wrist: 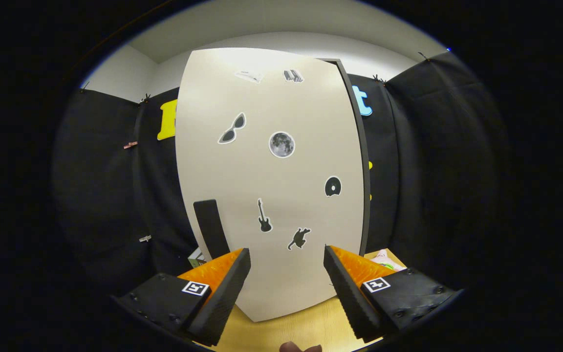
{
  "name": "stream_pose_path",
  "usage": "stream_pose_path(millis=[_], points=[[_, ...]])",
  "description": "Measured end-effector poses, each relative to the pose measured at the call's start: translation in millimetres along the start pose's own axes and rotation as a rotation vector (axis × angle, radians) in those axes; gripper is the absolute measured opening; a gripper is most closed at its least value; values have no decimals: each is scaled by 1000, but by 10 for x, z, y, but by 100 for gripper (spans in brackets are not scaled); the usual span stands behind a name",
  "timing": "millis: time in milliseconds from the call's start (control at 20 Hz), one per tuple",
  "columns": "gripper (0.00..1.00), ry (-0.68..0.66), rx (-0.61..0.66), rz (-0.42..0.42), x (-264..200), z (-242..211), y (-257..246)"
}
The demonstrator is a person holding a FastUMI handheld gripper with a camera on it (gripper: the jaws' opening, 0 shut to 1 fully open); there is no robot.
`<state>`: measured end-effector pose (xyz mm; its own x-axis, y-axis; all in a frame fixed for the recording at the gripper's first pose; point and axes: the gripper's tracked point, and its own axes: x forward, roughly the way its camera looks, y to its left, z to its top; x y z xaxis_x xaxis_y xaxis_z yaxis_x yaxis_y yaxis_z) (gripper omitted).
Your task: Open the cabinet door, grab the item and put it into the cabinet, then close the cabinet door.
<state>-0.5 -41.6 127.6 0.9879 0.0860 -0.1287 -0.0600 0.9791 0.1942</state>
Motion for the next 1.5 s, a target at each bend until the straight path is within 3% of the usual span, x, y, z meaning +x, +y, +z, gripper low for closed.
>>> stream_pose_path(millis=[850, 1100, 1500], points=[[98, -43, -14, -66, -486, 212, -632], [98, -81, -44, -79, -621, 293, -627], [98, -138, -49, -10, -688, 431, -305]])
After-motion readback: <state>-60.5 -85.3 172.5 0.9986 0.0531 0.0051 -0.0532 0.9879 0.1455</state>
